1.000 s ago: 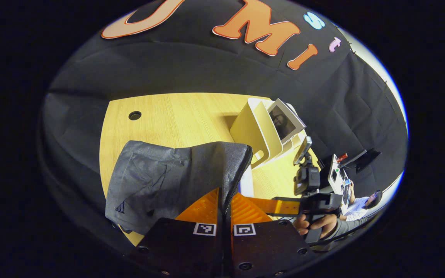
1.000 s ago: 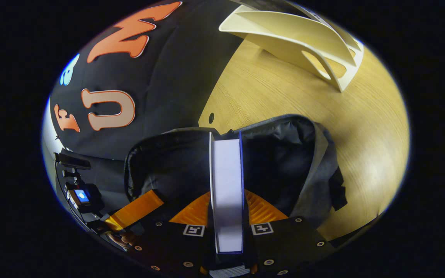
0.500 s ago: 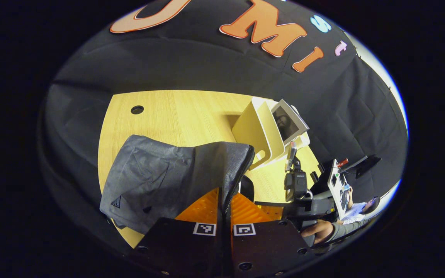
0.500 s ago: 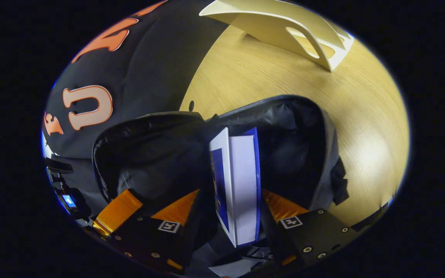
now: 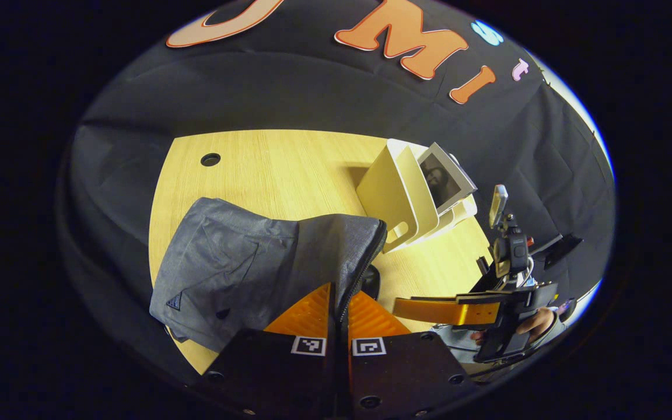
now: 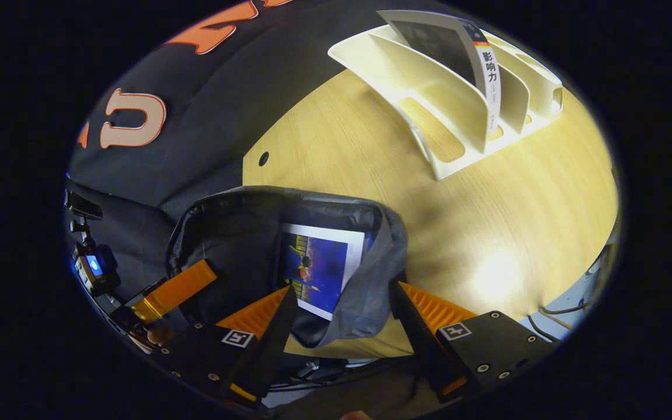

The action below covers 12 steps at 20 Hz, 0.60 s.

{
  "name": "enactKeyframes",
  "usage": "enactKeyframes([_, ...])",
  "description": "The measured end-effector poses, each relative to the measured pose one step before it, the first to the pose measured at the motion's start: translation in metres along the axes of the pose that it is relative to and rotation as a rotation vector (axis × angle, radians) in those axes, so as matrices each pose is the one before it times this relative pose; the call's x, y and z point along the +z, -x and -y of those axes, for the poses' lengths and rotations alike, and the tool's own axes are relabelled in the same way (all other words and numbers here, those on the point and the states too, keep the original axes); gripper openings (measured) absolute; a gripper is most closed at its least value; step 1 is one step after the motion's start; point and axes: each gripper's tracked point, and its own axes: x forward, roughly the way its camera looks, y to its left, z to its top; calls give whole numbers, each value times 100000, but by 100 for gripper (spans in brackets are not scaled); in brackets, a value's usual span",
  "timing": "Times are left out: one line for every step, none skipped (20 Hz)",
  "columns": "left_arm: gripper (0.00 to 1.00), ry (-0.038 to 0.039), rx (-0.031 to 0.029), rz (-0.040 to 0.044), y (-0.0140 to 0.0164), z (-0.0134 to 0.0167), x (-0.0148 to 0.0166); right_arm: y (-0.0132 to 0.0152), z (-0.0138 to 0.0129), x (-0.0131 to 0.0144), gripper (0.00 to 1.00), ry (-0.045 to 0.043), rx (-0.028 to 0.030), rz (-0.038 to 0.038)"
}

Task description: Open the schoolbag, grab two books from the bookshelf and put them into the schoolbag.

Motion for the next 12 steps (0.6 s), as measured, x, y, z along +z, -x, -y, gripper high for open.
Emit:
enactKeyframes([3,129,422,-302,-112,-46,-228,826,307,446,99,641,-114,244])
enactKeyframes([2,267,666,-174,-117,-99,-61,862,533,350,99,1279,-303,-402])
enactKeyframes([3,143,440,-319,-12,53,-134,794,584,553,99,1465,-745,189])
enactKeyframes([2,369,502,-172,-94,-19,-157,759,748,390,99,1457,-1385,-695])
enactKeyframes([2,481,292,-374,-148,61,-33,774,893,516,99,999,-1971,-412])
enactKeyframes([2,732,422,-287,-71,30,-100,795,670,664,99,1201,-1439,-92])
enactKeyframes([2,567,344,-380,-137,72,-130,700,627,883,99,1415,-1145,850])
enactKeyframes([2,378,510,-143,-217,81,-123,817,667,729,99,1784,-1558,586])
enactKeyframes([2,3,448,-211,-186,78,-48,774,707,884,99,1891,-1862,786])
enactKeyframes([2,-316,734,-150,-67,28,-80,905,577,902,99,1696,-1216,549])
enactKeyframes([3,-139,657,-224,-129,57,-41,780,643,916,99,1663,-1358,467])
enactKeyframes([2,-262,611,-134,-95,132,-5,731,582,857,99,1330,-826,432])
